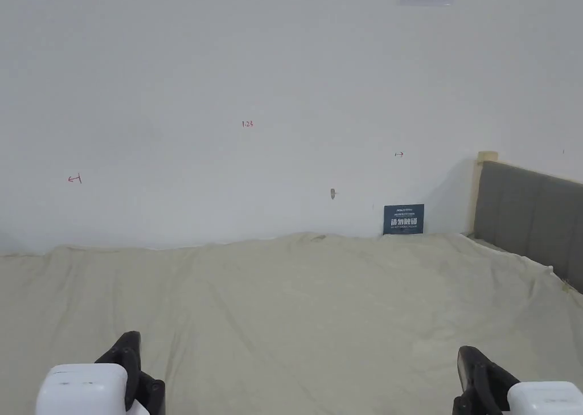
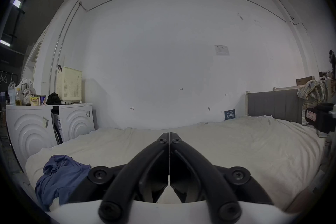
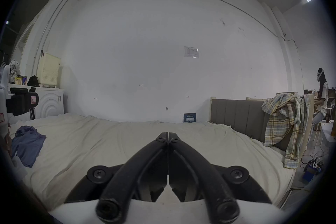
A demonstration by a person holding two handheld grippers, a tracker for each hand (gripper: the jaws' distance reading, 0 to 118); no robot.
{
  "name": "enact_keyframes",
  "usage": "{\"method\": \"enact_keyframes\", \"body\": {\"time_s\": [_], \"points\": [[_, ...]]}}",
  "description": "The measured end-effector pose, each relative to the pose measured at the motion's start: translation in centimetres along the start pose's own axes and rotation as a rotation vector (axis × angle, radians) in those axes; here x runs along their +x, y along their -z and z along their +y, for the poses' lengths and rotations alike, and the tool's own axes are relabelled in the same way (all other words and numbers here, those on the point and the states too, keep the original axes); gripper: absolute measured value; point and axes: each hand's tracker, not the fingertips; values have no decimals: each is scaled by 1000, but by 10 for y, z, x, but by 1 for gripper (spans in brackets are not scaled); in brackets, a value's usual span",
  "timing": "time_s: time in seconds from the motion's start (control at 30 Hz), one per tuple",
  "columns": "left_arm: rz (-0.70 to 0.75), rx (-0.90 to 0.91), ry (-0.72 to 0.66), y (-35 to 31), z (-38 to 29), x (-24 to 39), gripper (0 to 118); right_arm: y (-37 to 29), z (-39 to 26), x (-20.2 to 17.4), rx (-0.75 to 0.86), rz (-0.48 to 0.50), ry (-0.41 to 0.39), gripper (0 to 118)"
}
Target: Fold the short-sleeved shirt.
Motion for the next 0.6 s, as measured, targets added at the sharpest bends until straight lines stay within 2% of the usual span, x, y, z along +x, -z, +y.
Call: {"method": "enact_keyframes", "body": {"time_s": [0.1,0.23,0.37,0.5,0.6], "points": [[4,-10,5,-2,1,-8,0,2,3,-6,3,7,-10,0],[96,-6,25,-14,2,-39,0,7,7,-32,12,66,-25,0],[256,-28,33,-45,8,-95,0,20,13,-80,21,198,-35,0],[471,-78,118,-85,9,-149,0,25,19,-138,31,353,10,0],[521,-114,101,-109,6,-175,0,31,22,-168,17,492,20,0]]}}
